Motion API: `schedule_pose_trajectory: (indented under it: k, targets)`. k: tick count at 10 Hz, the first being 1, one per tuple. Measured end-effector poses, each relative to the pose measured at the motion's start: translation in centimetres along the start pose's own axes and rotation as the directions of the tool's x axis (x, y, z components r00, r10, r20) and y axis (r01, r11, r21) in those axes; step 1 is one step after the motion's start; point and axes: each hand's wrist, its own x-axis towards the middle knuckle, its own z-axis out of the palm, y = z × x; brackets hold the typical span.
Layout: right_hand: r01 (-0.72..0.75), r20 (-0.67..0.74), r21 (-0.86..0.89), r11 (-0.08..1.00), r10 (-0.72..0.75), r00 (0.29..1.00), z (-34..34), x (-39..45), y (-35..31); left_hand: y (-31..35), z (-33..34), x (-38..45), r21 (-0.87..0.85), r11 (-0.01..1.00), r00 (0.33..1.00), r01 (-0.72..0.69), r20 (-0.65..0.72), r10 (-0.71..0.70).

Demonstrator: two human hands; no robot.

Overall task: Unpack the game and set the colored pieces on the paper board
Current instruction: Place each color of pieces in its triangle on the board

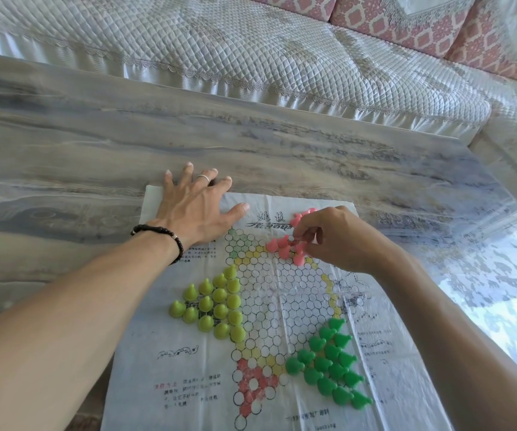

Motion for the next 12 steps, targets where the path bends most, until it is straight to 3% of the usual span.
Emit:
schedule_pose_trajectory:
  k: [4,7,10,12]
  targets:
    - [0.011,-0.03,0.067,0.998,-0.009,0.999,0.2,0.1,-0.3,-0.1,0.2,0.1,0.003,1.0,1.0,-0.002,-0.008,0.002]
    - [-0.025,-0.255,0.015,1.0,0.028,0.967,-0.5,1.2,0.6,-0.1,0.0,0.1,0.009,1.0,1.0,0.0,0.0,0.0]
    - [-0.023,-0.201,-0.089,0.996,0.004,0.979,0.6,2.7,0.3,-0.3,0.5,0.2,0.028,1.0,1.0,0.002,-0.012,-0.001]
    - [0.026,-0.041,-0.061,0.998,-0.028,0.999,-0.6,1.7,-0.1,-0.3,0.6,0.3,0.02,1.0,1.0,-0.004,-0.017,0.005]
